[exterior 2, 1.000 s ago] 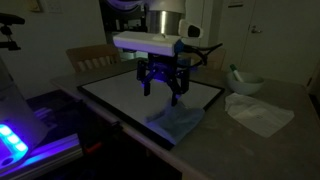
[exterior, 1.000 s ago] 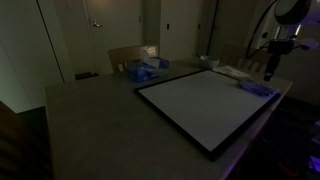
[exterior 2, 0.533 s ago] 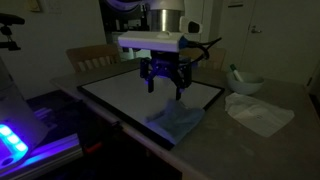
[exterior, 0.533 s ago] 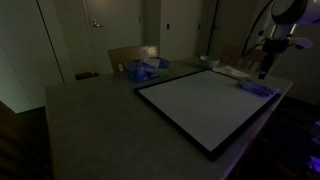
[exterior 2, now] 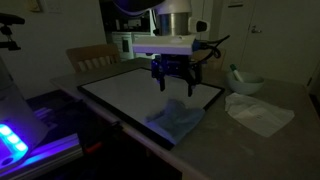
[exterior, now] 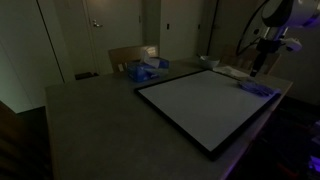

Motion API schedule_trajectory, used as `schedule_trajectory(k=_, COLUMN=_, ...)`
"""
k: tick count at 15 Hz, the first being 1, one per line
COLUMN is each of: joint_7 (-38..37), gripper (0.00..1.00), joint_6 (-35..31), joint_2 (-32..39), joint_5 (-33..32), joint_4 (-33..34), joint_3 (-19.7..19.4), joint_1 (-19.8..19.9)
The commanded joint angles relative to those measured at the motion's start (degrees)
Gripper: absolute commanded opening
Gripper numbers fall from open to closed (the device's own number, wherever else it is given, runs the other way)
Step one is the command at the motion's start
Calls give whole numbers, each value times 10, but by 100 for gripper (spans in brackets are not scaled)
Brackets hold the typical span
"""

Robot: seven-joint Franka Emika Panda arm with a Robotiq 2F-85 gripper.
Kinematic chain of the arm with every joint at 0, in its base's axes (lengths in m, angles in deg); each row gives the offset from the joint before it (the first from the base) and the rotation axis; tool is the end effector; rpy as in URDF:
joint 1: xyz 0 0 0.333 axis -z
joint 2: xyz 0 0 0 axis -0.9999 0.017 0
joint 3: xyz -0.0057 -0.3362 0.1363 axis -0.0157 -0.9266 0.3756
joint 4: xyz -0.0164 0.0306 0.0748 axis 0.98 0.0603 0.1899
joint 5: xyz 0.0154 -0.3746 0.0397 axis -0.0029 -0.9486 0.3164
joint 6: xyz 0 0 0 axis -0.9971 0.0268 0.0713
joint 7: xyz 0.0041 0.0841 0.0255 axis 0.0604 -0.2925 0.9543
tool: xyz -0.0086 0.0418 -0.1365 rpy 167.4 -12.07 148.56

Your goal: Use the towel to wipe the whiteboard

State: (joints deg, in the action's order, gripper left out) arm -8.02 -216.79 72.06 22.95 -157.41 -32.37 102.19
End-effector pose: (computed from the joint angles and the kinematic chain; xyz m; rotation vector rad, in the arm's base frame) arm 0.3474 -0.2400 0.2454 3.0826 0.2990 0.1115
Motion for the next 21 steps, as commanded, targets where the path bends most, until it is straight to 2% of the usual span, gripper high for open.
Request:
schedule_trajectory(k=1, joint_7=36, gripper=100, joint_6=-15, joint_2=54, joint_5=61, joint_4=25, joint_3=12, joint_1=11)
schedule_trajectory(k=6, joint_7=70, gripper=100, joint_6=-15, joint_2=106, joint_5=131, joint_4=44, joint_3=28, joint_1=21)
schedule_trajectory(k=11, joint_7=65, gripper=100, joint_6=-11, joint_2=142, joint_5=130, joint_4=66, joint_3=21, joint_1=28)
schedule_trajectory(k=13, joint_7=65, gripper=72, joint_6=-7, joint_2=153, joint_5=131, joint_4=74, joint_3=22, joint_1=34)
schedule_trajectory(k=21, joint_7=60, gripper=16, joint_6=2, joint_2=163, joint_5=125, joint_4=90, joint_3=24, joint_1=39)
